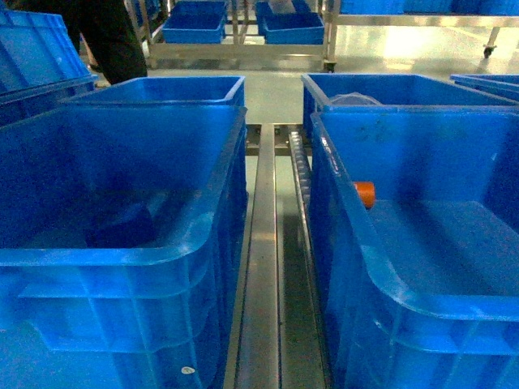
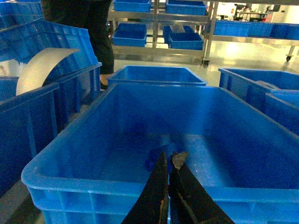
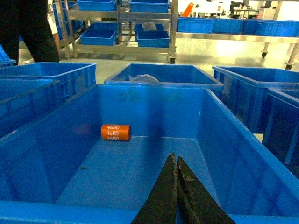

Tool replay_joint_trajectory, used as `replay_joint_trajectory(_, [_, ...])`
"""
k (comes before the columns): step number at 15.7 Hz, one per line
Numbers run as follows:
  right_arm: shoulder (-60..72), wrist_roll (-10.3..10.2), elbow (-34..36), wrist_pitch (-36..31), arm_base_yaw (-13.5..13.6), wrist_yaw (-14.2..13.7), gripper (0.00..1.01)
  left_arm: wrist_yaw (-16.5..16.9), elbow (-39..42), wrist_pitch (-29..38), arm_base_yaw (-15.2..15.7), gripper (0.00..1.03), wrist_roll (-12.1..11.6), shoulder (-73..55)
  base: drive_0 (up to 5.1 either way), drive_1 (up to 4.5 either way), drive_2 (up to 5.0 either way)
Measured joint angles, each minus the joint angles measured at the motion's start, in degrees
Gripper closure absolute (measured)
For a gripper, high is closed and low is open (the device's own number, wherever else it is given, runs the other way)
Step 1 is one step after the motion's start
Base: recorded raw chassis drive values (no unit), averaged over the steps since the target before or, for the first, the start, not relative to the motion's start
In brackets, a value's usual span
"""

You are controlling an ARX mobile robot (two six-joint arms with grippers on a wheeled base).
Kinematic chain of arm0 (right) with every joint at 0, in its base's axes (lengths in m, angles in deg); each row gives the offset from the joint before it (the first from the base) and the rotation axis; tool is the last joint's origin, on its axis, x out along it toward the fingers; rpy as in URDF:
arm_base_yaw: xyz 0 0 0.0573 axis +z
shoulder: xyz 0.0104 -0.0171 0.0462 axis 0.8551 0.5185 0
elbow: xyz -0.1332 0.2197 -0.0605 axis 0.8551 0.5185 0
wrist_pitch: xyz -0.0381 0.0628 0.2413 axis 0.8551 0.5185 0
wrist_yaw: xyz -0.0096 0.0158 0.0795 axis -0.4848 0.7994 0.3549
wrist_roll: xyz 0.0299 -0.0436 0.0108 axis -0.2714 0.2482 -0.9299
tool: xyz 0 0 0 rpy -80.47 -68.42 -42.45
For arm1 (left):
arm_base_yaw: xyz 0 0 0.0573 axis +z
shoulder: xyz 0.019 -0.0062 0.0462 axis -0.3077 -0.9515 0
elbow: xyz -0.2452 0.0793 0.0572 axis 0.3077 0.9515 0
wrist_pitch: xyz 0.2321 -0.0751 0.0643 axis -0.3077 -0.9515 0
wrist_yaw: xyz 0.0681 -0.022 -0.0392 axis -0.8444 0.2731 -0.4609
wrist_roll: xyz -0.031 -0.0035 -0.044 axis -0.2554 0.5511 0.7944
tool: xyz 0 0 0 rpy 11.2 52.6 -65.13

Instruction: Sort blue parts and orange caps into right shelf containers

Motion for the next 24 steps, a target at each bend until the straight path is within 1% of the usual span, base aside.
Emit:
replay_joint_trajectory(3, [-2.1,0.0,0.0,2.6,0.0,0.0,1.00,0.0,0.0,-2.5,0.0,1.01,0.0,2.4,0.0,0.00,0.0])
replay_joint_trajectory(4, [-7.0,0.0,0.0,10.3,0.0,0.2,1.00,0.0,0.0,-3.3,0.0,1.01,0.0,3.2,0.0,0.00,0.0])
replay_joint_trajectory(5, [-10.6,0.0,0.0,11.9,0.0,0.1,1.00,-0.1,0.0,-4.1,0.0,1.01,0.0,4.0,0.0,0.00,0.0])
replay_joint_trajectory(6, [-11.1,0.0,-0.2,11.2,0.0,0.0,1.00,0.0,-0.1,-6.8,0.0,1.01,0.0,6.0,0.0,0.00,0.0])
replay_joint_trajectory(7, [-11.1,0.0,0.0,12.3,0.0,0.0,1.00,0.0,0.0,-14.7,0.0,1.01,0.0,11.3,0.0,0.00,0.0])
replay_joint_trajectory(8, [-11.1,0.0,0.0,11.3,0.0,0.1,1.00,0.0,-0.1,-13.5,0.0,1.01,0.0,13.7,0.0,0.00,0.0])
replay_joint_trajectory(9, [-11.1,0.0,0.0,12.0,0.0,0.0,1.00,0.3,0.0,-15.3,0.0,1.01,-0.2,13.7,0.0,0.00,0.0])
replay_joint_trajectory(12, [-11.1,0.0,0.0,11.6,0.0,0.0,0.99,0.0,0.0,-14.7,0.0,1.00,-0.2,13.7,0.0,0.00,0.0])
replay_joint_trajectory(13, [-11.1,0.0,0.0,11.7,0.0,0.0,0.91,0.0,0.0,-14.7,0.0,0.92,-0.2,13.7,0.0,0.00,0.0])
replay_joint_trajectory(15, [-11.1,0.0,0.0,11.7,0.0,0.0,0.69,0.0,0.0,-14.7,0.0,0.70,-0.2,13.7,0.0,0.00,0.0])
replay_joint_trajectory(16, [-11.1,0.0,0.0,11.7,0.0,0.0,0.56,0.0,0.0,-14.7,0.0,0.57,-0.2,13.7,0.0,0.00,0.0])
replay_joint_trajectory(17, [-11.1,0.0,0.0,11.7,0.0,0.0,0.47,0.0,0.0,-14.7,0.0,0.48,-0.2,13.7,0.0,0.00,0.0])
replay_joint_trajectory(19, [-11.1,0.0,0.0,11.7,0.0,0.0,0.21,0.0,0.0,-14.7,0.0,0.23,-0.2,13.7,0.0,0.00,0.0])
replay_joint_trajectory(21, [-11.1,0.0,0.0,11.7,0.0,0.0,0.03,0.0,0.0,-14.7,0.0,0.04,-0.2,13.7,0.0,0.00,0.0])
replay_joint_trajectory(22, [-11.1,0.0,0.0,11.7,0.0,0.0,0.01,0.0,0.0,-14.7,0.0,0.03,-0.3,13.7,0.0,0.00,0.0])
replay_joint_trajectory(24, [-11.1,0.0,0.0,11.7,0.0,0.0,0.04,0.0,0.0,-14.7,0.0,0.06,-0.2,13.7,0.0,0.00,0.0])
